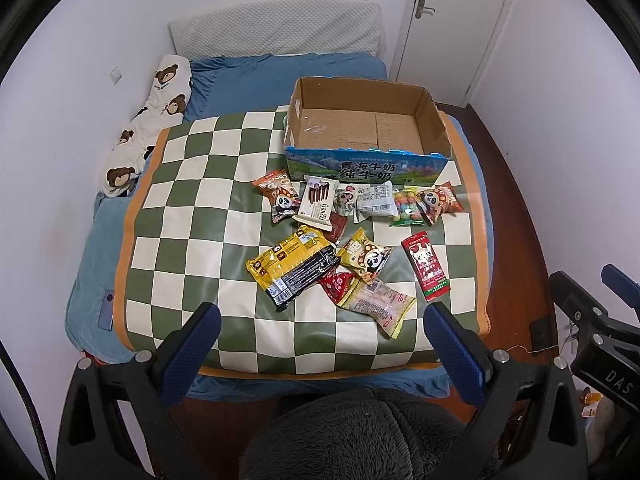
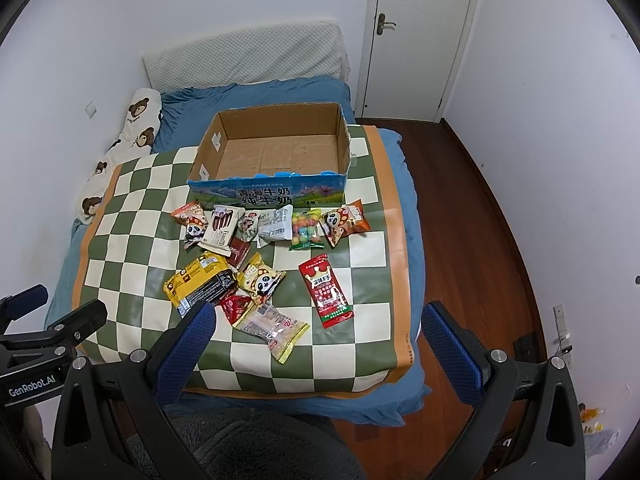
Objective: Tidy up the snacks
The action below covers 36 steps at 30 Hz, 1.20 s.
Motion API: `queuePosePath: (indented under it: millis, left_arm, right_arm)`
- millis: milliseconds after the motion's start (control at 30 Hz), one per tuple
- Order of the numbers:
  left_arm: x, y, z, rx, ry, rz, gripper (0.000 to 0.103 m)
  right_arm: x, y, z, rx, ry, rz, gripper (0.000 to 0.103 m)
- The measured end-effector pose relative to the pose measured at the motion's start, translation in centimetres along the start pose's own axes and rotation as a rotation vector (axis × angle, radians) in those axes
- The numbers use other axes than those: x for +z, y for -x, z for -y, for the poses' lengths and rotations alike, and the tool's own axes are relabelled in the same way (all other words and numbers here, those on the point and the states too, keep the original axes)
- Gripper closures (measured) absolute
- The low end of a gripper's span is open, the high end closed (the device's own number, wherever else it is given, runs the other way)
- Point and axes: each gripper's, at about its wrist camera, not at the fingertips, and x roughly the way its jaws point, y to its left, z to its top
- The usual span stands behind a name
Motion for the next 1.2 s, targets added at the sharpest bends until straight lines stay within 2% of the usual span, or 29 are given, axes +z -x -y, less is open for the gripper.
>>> queuePosePath:
  millis: [500,1200]
  left_arm:
    - [0.5,0.2,1.1,0.000,0.003,0.006,0.000]
    - [1.2,-0.4,0.5,-0.010,0.005,-0.002,0.000]
  right_arm:
    - [0.0,-0.1,-0.2,0.001,-0.001,0.001,0.000]
    - [0.1,-0.3,-0.2,0.007,-0.002,0.000,0.000]
